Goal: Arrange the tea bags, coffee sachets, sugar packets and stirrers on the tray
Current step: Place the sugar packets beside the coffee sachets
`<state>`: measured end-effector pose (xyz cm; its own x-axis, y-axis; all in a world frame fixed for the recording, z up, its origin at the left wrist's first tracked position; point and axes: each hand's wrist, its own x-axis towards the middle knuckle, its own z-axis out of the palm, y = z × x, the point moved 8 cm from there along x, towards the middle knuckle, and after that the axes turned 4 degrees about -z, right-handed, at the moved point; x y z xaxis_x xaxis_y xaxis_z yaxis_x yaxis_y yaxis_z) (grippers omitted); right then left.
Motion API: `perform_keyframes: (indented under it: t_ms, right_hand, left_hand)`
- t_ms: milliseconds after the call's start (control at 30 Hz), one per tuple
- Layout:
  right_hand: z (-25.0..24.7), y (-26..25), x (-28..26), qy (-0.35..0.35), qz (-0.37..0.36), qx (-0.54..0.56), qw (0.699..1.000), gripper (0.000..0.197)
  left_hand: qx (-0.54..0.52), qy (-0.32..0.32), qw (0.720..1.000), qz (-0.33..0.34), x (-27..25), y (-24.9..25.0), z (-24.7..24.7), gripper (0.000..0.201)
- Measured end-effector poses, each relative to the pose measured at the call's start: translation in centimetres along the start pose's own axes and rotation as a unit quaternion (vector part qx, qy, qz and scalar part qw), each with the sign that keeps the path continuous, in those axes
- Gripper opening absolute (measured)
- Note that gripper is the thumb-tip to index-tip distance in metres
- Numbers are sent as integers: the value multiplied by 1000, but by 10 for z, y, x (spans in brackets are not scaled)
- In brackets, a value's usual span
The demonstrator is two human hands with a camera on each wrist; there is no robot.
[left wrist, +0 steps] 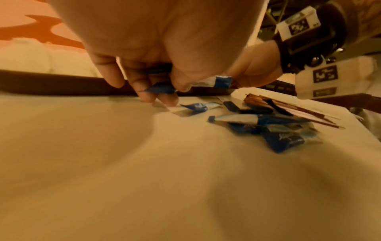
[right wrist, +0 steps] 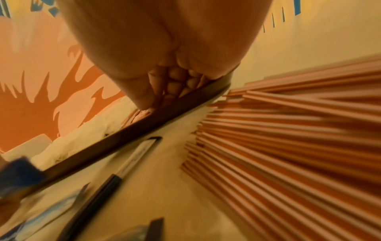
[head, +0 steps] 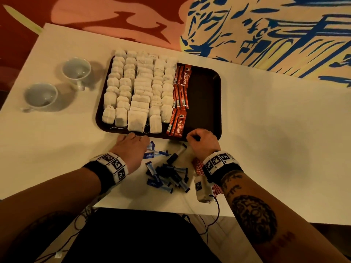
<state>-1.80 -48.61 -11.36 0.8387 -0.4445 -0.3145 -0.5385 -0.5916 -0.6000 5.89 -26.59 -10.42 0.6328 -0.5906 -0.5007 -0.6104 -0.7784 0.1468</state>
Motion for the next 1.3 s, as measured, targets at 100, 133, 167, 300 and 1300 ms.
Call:
perform_keyframes:
  t_ms: [100,133,167,300,1300]
  right_hand:
    - [-1,0,-1,-1,0,12,1000,9]
    - [-2,-1,-1,0,-1,16,1000,8]
    - [-2,-1,-2,1,-1,21,1000,8]
    - [-2,-1,-2,0,-2,27,1000,8]
    - [-15,-5,0,-9,38,78,996,7]
  left_hand:
    - [-102,-4,995,-11,-4,-12,0,31]
    - [-142,-3,990,-15,-7,-14,0,29]
    - [-173,-1,985,-16,-9,-14,2,27]
    - [-154,-51,987,2,-17,-10,21,52]
    - [-32,-64,995,74,-1,11,5,36]
